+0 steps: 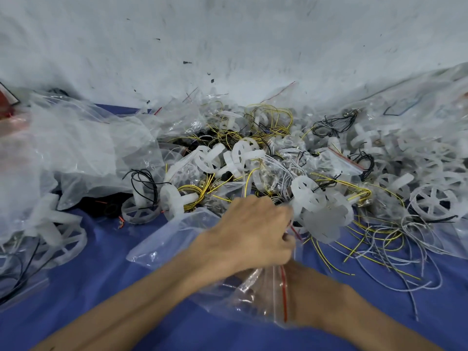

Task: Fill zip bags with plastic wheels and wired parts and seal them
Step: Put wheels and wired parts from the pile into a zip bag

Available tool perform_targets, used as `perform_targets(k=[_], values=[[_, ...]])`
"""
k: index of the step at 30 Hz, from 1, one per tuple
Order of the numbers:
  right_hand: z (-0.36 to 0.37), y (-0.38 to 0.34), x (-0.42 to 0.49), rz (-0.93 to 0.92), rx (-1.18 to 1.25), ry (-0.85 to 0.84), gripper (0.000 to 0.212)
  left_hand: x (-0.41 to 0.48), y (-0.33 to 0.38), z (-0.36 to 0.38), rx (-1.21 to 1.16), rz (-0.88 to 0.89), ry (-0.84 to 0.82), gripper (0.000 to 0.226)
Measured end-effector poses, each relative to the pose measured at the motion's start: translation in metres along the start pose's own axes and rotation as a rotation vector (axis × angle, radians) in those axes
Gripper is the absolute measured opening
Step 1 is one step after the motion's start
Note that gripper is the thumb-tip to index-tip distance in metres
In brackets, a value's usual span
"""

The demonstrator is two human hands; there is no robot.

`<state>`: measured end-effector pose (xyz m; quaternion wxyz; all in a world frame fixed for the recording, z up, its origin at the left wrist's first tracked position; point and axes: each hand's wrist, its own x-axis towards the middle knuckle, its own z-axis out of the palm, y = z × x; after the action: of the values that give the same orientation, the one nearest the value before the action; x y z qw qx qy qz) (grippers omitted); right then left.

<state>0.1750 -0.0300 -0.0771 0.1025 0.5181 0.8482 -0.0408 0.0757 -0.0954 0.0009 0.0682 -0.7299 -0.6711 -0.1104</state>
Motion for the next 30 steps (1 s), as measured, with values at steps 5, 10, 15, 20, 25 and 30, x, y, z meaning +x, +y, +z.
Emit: perform_targets(k=[5, 10, 15, 20, 25, 30], values=[[-0.074, 0.028, -0.025, -0.963, 0.089, -0.285, 0.017, 0.005, -0.011, 0.001, -0.003, -0.060, 0.065, 0.017], [-0.111, 0.077, 0.017, -0.683, 0.472, 0.313, 0.011, 0.008, -0.025, 0.001, 0.073, -0.099, -0.021, 0.016], [-0.068, 0.079, 0.057, -0.444, 0.058, 0.222, 0.078, 0.007, -0.022, 0.004, 0.076, -0.099, -0.095, 0.015], [-0.064, 0.083, 0.066, -0.485, 0.159, 0.255, 0.078, 0.008, -0.026, 0.006, 0.046, -0.111, -0.207, 0.021], [-0.074, 0.085, 0.061, -0.643, 0.329, 0.352, 0.074, 0.009, -0.028, 0.006, -0.078, -0.100, -0.305, 0.036], [-0.088, 0.082, 0.051, -0.653, 0.553, 0.630, 0.048, 0.008, -0.023, 0.007, -0.110, -0.120, -0.215, 0.029]])
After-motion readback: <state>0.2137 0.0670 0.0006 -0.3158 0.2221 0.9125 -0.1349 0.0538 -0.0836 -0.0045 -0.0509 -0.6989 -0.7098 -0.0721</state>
